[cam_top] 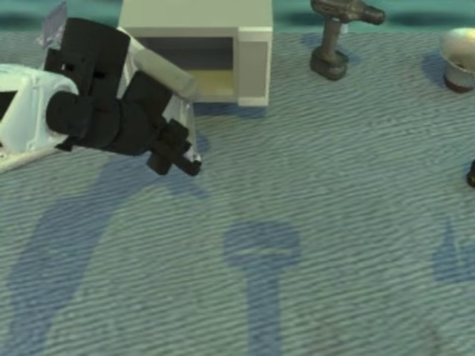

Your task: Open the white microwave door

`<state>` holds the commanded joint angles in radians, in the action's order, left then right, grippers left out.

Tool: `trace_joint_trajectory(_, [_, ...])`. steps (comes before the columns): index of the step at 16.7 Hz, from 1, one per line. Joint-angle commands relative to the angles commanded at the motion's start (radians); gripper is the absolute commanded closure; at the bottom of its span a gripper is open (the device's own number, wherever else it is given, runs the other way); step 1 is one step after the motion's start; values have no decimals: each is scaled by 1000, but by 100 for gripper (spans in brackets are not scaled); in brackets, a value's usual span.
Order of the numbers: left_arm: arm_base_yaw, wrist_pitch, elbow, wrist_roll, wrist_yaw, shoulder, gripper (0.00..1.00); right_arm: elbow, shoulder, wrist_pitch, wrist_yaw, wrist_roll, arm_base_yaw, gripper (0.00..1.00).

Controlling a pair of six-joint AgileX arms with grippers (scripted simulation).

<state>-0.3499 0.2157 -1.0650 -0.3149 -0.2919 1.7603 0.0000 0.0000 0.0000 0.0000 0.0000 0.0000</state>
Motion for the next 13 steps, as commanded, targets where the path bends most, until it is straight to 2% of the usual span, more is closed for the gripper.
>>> trace_joint_trajectory(13, [38, 31, 8, -88, -63, -10, 100, 0, 0, 0, 0, 0, 0, 0])
